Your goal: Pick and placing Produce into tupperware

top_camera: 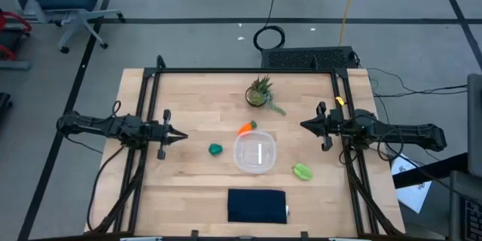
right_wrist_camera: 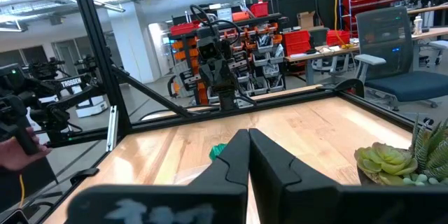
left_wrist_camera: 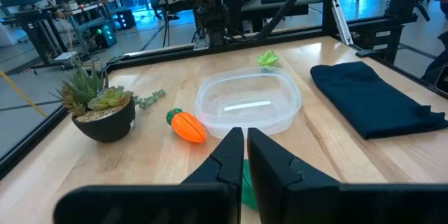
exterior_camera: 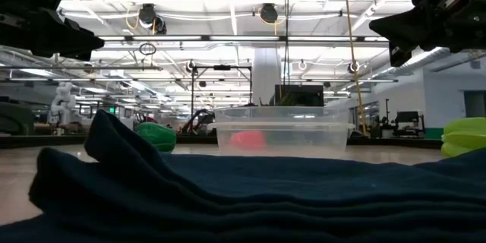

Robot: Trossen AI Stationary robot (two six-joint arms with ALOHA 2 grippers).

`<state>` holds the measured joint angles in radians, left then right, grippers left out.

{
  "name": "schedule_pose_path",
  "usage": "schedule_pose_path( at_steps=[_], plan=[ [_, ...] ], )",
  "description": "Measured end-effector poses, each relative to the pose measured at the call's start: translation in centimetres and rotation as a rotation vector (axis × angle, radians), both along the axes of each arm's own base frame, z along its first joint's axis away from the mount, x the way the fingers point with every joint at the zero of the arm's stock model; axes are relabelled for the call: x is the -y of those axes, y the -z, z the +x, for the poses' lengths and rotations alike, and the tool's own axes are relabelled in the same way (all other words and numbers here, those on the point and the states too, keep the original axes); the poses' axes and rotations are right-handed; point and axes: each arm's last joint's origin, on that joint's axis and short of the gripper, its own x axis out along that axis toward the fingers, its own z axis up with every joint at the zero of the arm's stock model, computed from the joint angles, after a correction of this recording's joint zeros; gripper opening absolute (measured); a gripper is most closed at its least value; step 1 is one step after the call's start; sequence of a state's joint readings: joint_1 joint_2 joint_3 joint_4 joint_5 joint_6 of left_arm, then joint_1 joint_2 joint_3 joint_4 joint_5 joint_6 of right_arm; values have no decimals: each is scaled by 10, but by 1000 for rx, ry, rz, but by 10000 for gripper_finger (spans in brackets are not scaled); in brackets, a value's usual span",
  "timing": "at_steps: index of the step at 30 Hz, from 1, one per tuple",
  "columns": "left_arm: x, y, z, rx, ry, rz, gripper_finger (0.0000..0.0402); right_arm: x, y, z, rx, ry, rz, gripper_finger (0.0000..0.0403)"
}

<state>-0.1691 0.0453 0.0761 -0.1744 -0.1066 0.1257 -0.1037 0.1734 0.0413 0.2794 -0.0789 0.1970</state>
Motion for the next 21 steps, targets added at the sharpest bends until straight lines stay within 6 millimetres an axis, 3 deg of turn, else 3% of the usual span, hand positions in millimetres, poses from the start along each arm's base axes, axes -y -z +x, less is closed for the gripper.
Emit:
schedule_pose_path(
  at_steps=[21],
  plan=[
    [0, -12, 1, 128, -2, -53, 26, 0, 0, 0, 0, 0, 0, 0]
  ],
)
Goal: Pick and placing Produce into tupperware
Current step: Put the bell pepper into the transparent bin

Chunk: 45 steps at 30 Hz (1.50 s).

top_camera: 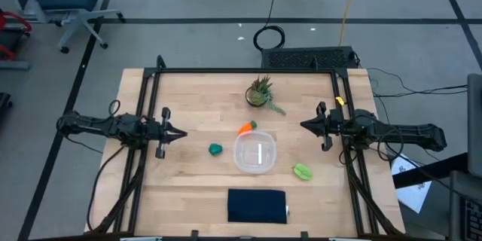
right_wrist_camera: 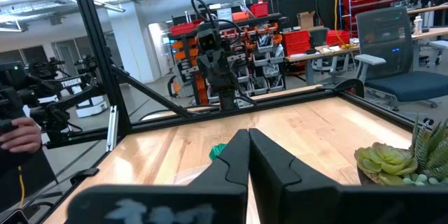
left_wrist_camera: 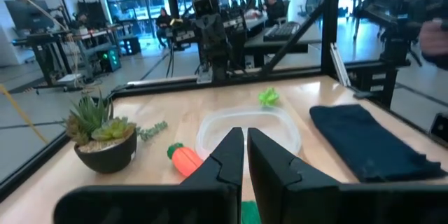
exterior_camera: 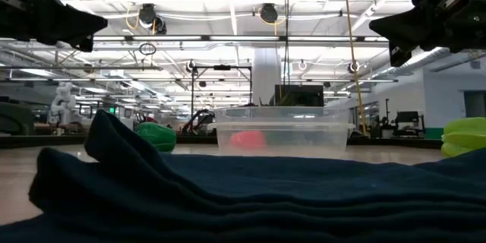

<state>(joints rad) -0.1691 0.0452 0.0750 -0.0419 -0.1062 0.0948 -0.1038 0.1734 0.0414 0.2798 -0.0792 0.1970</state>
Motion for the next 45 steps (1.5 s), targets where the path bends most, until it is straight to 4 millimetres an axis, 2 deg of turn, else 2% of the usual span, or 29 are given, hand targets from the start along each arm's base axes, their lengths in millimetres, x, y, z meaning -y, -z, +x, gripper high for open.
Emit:
schedule_pose_path(
  at_steps=[22, 28, 37, 45],
  plan=[
    [0, -2, 0, 23, -4, 3, 26, 0, 0, 0, 0, 1, -6, 0],
    [-3, -5, -1, 26, -83, 19, 26, 0, 0, 0, 0, 1, -7, 0],
    [-5, -48, 1, 12, -174, 51, 26, 0, 0, 0, 0, 1, -8, 0],
    [-1, -76, 31, -191, -214, 100, 26, 0, 0, 0, 0, 1, -8, 0]
  ],
)
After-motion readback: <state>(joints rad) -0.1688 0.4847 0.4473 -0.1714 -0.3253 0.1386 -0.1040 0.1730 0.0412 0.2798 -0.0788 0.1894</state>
